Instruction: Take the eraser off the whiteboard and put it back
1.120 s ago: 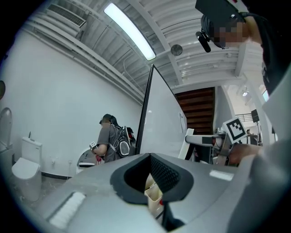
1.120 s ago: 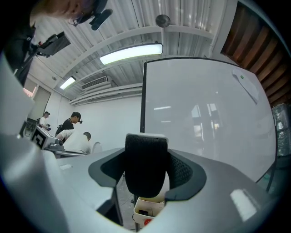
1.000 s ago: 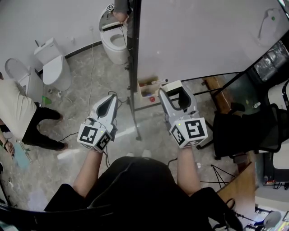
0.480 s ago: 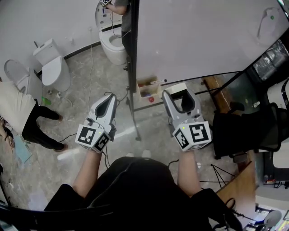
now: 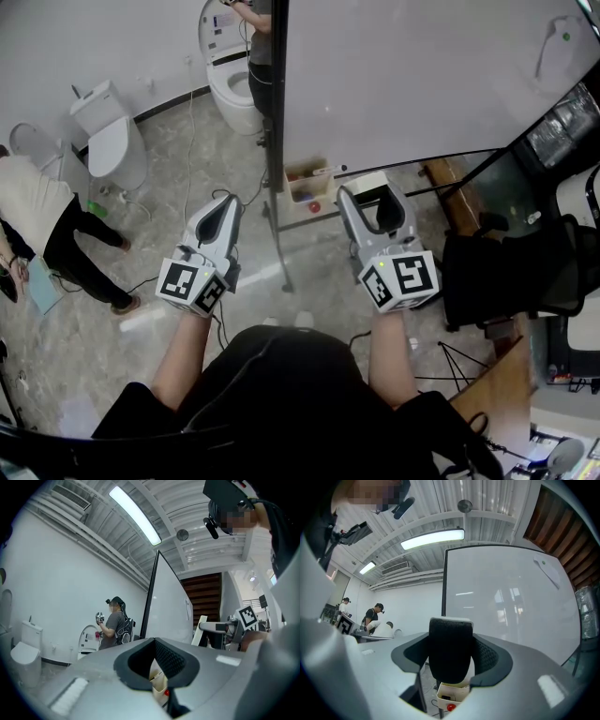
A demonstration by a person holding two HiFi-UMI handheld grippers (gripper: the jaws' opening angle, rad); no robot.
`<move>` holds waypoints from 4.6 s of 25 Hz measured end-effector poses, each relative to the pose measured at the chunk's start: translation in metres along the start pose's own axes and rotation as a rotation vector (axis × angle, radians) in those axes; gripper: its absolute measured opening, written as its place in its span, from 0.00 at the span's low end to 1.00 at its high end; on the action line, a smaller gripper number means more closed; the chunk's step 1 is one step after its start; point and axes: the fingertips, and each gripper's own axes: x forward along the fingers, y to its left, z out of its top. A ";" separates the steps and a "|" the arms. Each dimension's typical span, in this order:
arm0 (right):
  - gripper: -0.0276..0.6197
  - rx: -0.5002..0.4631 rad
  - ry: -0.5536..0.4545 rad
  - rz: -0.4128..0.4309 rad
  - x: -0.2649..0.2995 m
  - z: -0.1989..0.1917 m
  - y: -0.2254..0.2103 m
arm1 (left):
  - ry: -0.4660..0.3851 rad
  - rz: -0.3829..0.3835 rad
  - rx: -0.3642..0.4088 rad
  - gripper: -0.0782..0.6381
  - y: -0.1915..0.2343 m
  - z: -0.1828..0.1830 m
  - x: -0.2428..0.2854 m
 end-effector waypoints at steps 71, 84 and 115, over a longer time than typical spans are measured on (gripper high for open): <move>0.46 0.013 0.298 -0.036 0.160 -0.204 -0.014 | 0.077 0.133 -0.025 0.12 0.040 -0.036 -0.017; 0.47 -0.042 0.401 -0.054 0.165 -0.227 -0.012 | 0.063 0.139 -0.060 0.12 0.042 -0.032 -0.016; 0.50 -0.002 0.338 -0.049 0.131 -0.179 -0.016 | 0.057 0.065 -0.012 0.12 0.023 -0.025 -0.006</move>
